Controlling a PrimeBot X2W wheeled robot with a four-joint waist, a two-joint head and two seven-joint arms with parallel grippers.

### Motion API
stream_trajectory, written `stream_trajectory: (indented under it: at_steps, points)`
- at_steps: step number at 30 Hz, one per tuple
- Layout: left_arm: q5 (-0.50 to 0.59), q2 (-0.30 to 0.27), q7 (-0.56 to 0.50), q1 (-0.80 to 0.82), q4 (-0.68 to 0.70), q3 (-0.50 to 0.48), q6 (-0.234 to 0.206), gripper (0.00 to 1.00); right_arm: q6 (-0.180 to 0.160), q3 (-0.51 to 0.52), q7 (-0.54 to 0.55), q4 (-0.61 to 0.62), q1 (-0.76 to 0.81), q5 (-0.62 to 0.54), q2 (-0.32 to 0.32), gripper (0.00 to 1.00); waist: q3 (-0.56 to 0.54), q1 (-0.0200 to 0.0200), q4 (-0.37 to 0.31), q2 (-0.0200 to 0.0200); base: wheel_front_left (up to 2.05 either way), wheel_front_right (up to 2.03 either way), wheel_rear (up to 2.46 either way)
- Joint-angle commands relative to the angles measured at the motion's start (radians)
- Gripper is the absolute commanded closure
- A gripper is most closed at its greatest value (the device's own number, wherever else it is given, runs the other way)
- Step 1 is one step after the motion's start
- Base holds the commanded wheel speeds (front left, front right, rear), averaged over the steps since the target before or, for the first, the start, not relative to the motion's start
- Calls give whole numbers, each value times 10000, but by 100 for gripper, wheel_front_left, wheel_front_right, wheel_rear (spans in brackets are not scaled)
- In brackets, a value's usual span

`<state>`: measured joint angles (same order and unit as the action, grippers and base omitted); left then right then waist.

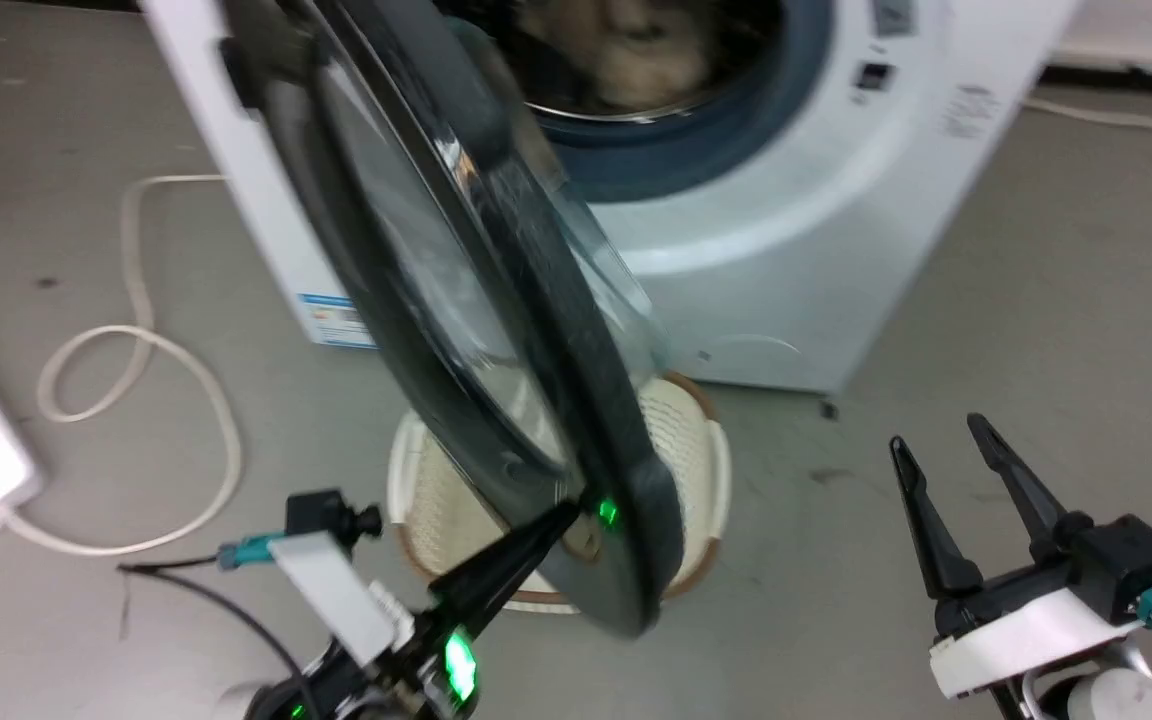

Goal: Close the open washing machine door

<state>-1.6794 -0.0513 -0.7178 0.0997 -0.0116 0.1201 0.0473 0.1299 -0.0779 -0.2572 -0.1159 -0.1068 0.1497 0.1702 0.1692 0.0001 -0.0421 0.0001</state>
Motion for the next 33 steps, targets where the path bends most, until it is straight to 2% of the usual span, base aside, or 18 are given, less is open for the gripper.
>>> stream_trajectory:
  at_steps: [1, 10, 12, 13, 14, 18, 22, 28, 29, 30, 31, 33]
  points:
    - [-210, 9, 334, 491, -243, 336, 188, 100, 8, -6, -45, 32, -223, 43, -28, 0, 659, -1, -922, -1, 0, 0, 0]
    - [-551, 10, 2676, 2695, -1674, 1405, 711, 100, 8, -30, -45, -37, -597, 185, -253, 0, 1423, -1, -2514, -1, 0, 0, 0]
    - [-541, 10, 2980, 2975, -1872, 1460, 739, 100, 8, -65, -45, -59, -616, 183, -279, 0, 1456, -1, -2646, -1, 0, 0, 0]
    - [-701, 10, 3678, 3507, -2256, 1511, 784, 100, 8, -141, -45, -56, -654, 184, -343, 0, 1501, -1, -2882, -1, 0, 0, 0]
    - [-701, 10, 3678, 3507, -2256, 1511, 784, 100, 8, -141, -45, -56, -654, 184, -343, 0, 1501, -1, -2882, -1, 0, 0, 0]
    - [-1106, 10, 5016, 4614, -3223, 1750, 827, 100, 8, -174, -45, -17, -726, 197, -398, 0, 1521, -1, -3197, -1, 0, 0, 0]
    - [-1208, 10, 5563, 4899, -3422, 2003, 831, 100, 8, -91, -45, -16, -675, 157, -383, 0, 1361, -1, -3047, -1, 0, 0, 0]
    - [-707, 6, 5371, 3903, -2617, 2264, 832, 100, 8, -27, -45, 47, -409, 80, -295, 0, 811, -1, -2341, -1, 0, 0, 0]
    - [-600, -2, 5214, 3600, -2359, 2351, 832, 81, 8, 10, -45, 67, -344, 64, -262, 0, 685, -1, -2167, -1, 0, 0, 0]
    - [-515, -15, 5052, 3269, -2075, 2444, 833, 51, 8, 66, -45, 94, -269, 48, -225, 0, 561, -1, -1970, -1, 0, 0, 0]
    - [-374, -92, 4944, 2936, -1766, 2506, 833, 0, 8, 95, -45, 124, -204, 31, -191, 0, 461, -1, -1805, -1, 0, 0, 0]
    - [120, -334, 5000, 2320, -1156, 2557, 833, 0, 8, 219, -45, 189, -61, 5, -112, 0, 225, -1, -1403, -1, 0, 0, 0]
